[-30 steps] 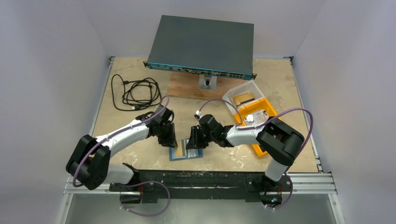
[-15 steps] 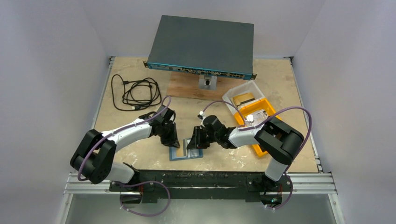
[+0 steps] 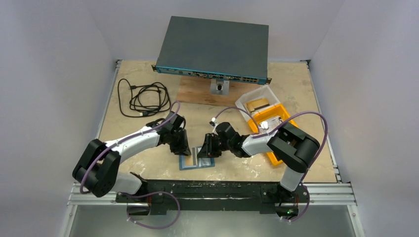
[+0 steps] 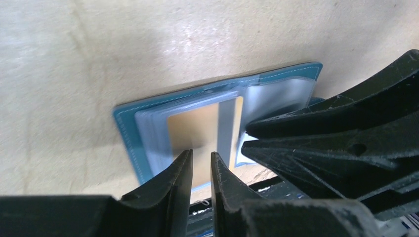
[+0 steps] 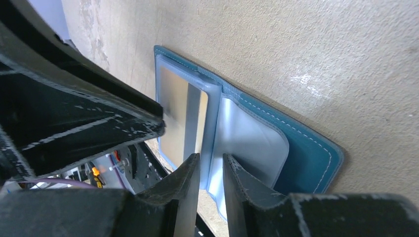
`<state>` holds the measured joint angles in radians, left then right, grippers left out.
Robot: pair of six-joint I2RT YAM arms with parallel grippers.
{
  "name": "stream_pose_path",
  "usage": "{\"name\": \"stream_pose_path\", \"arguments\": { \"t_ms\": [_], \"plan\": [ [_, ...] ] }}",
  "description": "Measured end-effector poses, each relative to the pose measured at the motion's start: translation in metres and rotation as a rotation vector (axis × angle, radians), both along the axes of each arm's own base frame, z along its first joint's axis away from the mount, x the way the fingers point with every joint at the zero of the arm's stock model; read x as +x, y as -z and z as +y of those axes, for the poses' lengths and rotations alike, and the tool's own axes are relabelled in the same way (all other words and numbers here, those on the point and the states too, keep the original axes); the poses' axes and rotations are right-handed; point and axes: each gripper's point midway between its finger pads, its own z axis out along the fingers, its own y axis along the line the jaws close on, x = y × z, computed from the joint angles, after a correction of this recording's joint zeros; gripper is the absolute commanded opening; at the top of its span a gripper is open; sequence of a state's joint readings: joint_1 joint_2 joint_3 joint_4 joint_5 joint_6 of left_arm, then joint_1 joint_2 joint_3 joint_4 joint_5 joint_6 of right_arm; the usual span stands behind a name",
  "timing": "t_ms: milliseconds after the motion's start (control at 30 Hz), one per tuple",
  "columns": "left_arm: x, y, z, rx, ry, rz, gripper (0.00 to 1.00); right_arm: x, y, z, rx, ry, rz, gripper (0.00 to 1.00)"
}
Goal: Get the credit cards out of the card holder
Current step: Remove the credit card from the card holder.
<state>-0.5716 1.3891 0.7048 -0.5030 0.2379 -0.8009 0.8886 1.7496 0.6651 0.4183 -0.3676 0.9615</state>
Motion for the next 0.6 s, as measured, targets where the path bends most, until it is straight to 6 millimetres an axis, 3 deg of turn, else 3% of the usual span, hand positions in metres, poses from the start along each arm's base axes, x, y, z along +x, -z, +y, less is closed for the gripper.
{"name": "stream_pose_path", "arguments": {
  "t_ms": [200, 600],
  "plan": [
    [-0.002, -0.010, 0.014, 0.047, -0.018, -0.040, 0.19, 0.000, 0.001, 0.002, 0.017, -0.007, 0.012, 0.25],
    [-0.006, 0.004, 0.016, 0.070, -0.014, 0.001, 0.06, -0.001, 0.000, 0.004, 0.033, -0.014, 0.018, 0.24]
  ]
}}
